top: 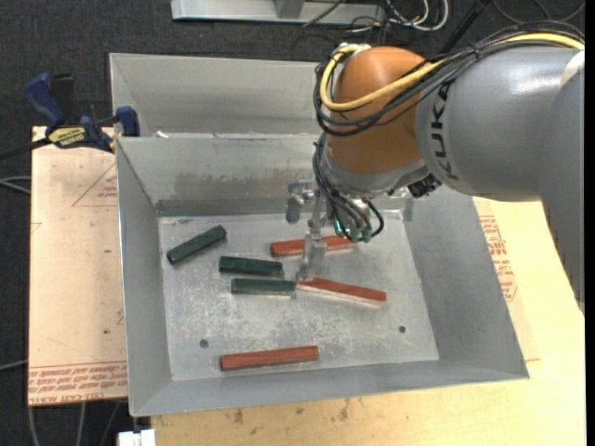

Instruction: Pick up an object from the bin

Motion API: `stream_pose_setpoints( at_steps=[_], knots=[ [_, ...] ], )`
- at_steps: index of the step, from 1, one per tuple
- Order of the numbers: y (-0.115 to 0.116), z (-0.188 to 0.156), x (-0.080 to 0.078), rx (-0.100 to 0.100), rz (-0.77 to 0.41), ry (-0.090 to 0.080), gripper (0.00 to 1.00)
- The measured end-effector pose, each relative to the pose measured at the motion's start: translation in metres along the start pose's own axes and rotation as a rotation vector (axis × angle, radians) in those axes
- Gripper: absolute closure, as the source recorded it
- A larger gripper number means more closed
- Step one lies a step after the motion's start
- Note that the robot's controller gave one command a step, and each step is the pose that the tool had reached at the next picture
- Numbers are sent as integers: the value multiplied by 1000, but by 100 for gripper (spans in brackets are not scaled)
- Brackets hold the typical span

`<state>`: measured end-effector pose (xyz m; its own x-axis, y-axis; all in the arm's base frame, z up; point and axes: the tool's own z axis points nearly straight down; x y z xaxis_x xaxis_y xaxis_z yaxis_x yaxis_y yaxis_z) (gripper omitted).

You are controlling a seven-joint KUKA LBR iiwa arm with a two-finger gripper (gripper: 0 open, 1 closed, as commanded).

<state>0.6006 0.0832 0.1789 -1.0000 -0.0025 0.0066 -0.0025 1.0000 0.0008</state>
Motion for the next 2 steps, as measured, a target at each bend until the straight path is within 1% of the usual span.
stream_pose_setpoints(
  at_steps=[1, 2],
  knots=[
    [-66, 112, -22, -1, 97, -3, 0],
    [-65, 110, -24, -2, 97, -10, 0]
  ],
)
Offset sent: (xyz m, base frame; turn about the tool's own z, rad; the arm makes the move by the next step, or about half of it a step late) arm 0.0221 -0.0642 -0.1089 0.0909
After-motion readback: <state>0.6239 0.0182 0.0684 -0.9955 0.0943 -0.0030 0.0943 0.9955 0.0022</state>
